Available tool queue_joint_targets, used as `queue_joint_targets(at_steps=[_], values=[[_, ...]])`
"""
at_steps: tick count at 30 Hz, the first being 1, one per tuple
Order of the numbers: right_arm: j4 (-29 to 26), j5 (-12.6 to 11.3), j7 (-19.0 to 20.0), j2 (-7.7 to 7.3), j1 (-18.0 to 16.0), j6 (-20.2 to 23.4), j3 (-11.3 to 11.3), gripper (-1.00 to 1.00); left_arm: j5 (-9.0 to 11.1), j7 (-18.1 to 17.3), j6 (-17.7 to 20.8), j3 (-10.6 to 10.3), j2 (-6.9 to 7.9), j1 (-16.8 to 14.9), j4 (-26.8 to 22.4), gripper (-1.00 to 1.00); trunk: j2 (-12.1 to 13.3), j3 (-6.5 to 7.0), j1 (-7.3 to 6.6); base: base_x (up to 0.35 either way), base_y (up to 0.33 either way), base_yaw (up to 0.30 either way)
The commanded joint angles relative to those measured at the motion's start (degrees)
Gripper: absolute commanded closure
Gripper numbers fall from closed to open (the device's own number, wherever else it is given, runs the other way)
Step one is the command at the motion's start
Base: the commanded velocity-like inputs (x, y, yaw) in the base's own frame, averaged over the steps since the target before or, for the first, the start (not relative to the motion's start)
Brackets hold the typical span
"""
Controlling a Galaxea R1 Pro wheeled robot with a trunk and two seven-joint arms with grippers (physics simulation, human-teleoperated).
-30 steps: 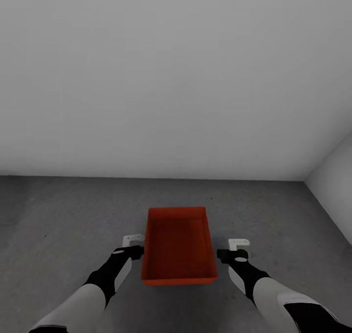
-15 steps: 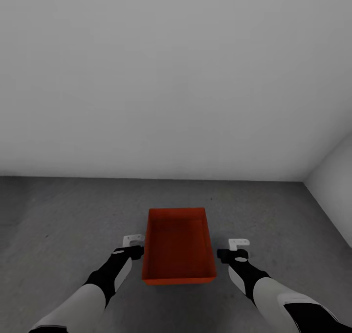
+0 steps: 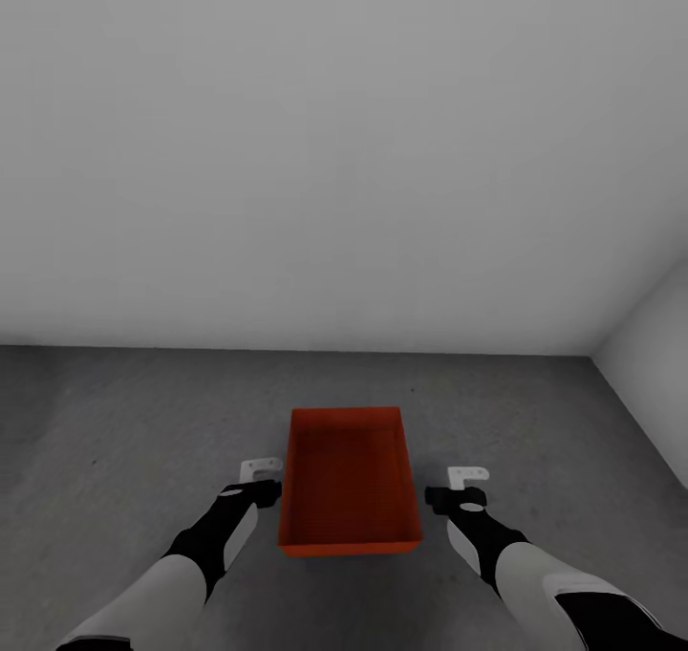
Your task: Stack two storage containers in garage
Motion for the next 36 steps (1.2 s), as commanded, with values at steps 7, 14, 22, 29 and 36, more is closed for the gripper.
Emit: queue_joint_targets(at_steps=[7, 14, 22, 29, 36], values=[[0.07, 0.22, -0.17, 0.14, -0.04, -0.15, 0.05, -1.0, 0.54, 0.26, 0.31, -0.07, -0.03, -0.01, -0.1, -1.0, 2.77, 1.21, -1.53, 0.0, 0.0, 0.0], [0.03, 0.23, -0.07, -0.01, -0.04, -0.09, 0.14, -1.0, 0.55, 0.26, 0.3, -0.06, -0.03, -0.01, -0.13, -1.0, 5.58, 2.46, -3.07, 0.0, 0.0, 0.0], [-0.01, 0.23, -0.09, -0.3, -0.04, -0.14, 0.31, -1.0, 0.54, 0.26, 0.27, -0.09, -0.03, -0.01, -0.08, -1.0, 8.79, 3.9, -4.83, 0.0, 0.0, 0.0], [0.05, 0.29, -0.17, -0.23, -0.04, -0.13, 0.34, -1.0, 0.49, 0.26, 0.34, -0.11, -0.03, -0.01, 0.01, -1.0, 11.6, 5.16, -6.36, 0.0, 0.0, 0.0], [1.0, -0.03, -0.28, -0.11, -0.04, -0.14, 0.34, -1.0, 0.46, 0.26, 0.32, -0.1, 0.05, -0.01, -0.04, -1.0, 14.4, 6.41, -7.9, 0.0, 0.0, 0.0]])
